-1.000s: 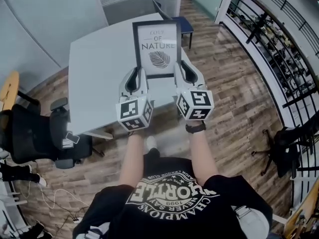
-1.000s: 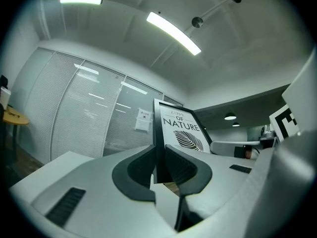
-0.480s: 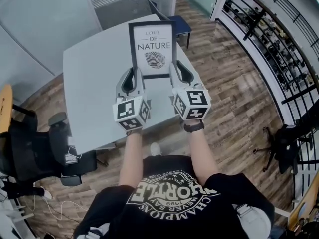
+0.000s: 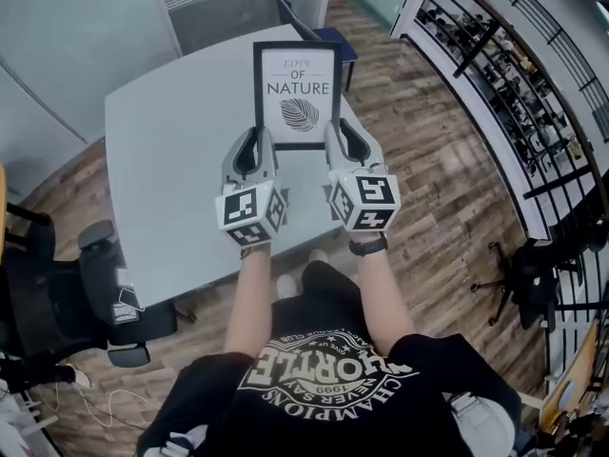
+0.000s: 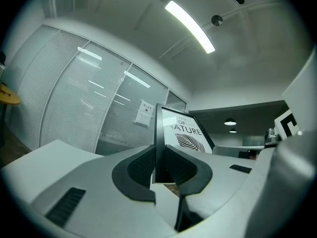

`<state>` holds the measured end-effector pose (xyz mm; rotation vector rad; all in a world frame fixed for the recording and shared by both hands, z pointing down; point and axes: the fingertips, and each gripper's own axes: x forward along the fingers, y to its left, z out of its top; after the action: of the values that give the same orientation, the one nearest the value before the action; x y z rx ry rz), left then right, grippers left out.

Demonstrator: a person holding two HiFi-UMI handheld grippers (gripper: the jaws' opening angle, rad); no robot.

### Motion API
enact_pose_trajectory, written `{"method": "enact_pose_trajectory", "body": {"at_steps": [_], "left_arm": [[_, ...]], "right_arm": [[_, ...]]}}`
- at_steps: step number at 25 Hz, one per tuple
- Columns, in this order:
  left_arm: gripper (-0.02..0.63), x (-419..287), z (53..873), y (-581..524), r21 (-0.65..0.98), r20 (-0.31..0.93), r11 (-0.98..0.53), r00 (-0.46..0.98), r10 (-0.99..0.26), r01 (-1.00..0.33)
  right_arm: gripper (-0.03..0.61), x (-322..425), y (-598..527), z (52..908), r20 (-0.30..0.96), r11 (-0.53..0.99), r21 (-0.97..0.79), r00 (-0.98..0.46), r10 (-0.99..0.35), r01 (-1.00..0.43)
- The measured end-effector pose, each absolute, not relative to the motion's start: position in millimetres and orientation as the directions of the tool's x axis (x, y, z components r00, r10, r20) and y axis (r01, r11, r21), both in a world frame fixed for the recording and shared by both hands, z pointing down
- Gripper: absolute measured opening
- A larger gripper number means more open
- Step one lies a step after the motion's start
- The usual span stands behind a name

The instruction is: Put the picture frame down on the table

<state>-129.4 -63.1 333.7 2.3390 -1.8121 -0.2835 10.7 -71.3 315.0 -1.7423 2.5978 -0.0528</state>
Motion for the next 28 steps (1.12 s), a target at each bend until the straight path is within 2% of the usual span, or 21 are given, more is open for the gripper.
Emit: {"method": "enact_pose_trajectory", "body": {"at_steps": [4, 19, 28], "left_arm": [[0.066, -134.3, 345.3, -82.7, 0.257, -0.033, -0.243, 0.243, -0.97, -0.935], [0.067, -154.1, 343.1, -259.2, 0.271, 0.005, -0.235, 0.246, -0.969, -0.933], [0.066, -159.3, 391.3, -311.7, 0.309, 0.086, -0.199, 0.236, -0.968, -0.93]], "right_arm": [[0.075, 5.9, -90.2, 325.8, 0.025, 0.377, -0.033, -0.378, -0.926, -0.926], [0.074, -14.5, -272.3, 320.9, 0.048, 0.381, -0.055, -0.384, -0.922, -0.923], [0.075, -20.5, -329.5, 369.6, 0.14, 0.397, -0.071, -0.404, -0.904, -0.915]]}}
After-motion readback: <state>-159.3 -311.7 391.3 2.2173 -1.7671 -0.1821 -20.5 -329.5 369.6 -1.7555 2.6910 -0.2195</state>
